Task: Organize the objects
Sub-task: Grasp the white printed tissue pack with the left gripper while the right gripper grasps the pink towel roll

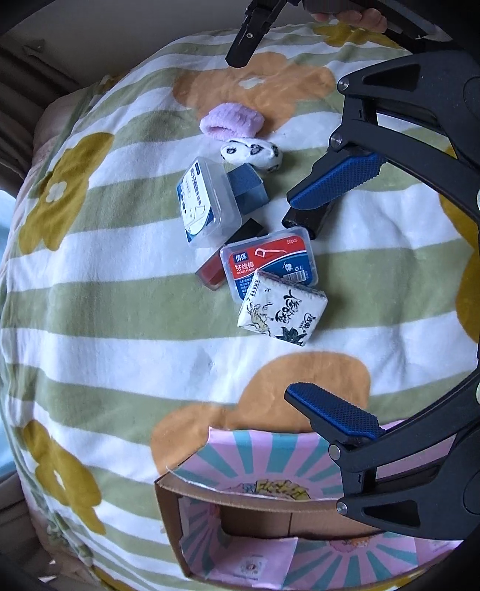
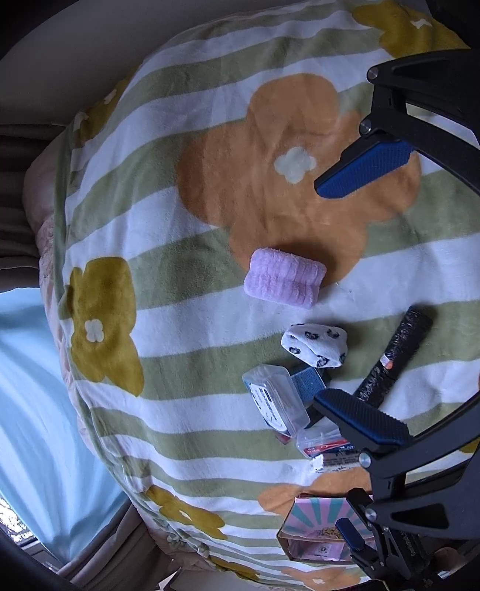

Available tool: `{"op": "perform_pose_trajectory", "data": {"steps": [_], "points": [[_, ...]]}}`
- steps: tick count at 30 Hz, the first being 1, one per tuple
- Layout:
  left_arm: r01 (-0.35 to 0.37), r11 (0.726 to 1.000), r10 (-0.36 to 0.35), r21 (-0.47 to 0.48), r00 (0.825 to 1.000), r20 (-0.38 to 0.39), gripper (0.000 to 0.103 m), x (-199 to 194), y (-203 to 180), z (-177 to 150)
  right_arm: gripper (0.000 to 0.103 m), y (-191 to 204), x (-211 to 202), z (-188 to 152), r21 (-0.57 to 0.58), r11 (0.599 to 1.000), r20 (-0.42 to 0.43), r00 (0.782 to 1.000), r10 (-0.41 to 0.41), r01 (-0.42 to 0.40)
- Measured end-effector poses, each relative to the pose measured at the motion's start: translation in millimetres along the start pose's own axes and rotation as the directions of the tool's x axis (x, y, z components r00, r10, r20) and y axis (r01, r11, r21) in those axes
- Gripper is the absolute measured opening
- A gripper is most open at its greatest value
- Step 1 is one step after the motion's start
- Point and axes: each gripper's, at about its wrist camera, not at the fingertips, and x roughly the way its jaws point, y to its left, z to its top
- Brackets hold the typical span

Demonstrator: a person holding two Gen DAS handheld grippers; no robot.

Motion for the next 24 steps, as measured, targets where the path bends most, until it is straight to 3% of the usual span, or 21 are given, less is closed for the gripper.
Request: {"op": "perform_pose_trajectory", "data": {"steps": [7,15,20,24], "points": [[0.071,0.997,-0.072,-0.017,0.994,-0.077,0.085,43.7,13.8,5.6,0.098,-13.6,55.5,10.1,0.081,0.996,-0.055,0.998,0.038,-0.034],[0.162,0.986,-0.164,-0.031,0.98,-0.111,0.081,63.2,19.1,5.7,0.091,-19.6,92.5,13.9,0.138,0.99,-0.098,0.994,0.05,-0.036],[0.198,0.979,-0.202,-0.046,0.972,-0.12,0.07,70.4,26.2,5.3,0.082,-22.9,104.0,14.0,0.171,0.985,-0.112,0.992,0.049,-0.03],[0.209,0.976,-0.215,-0.065,0.97,-0.116,0.053,71.9,32.5,6.1,0.07,-23.6,110.8,14.0,0.188,0.982,-0.126,0.991,0.049,-0.025]]}}
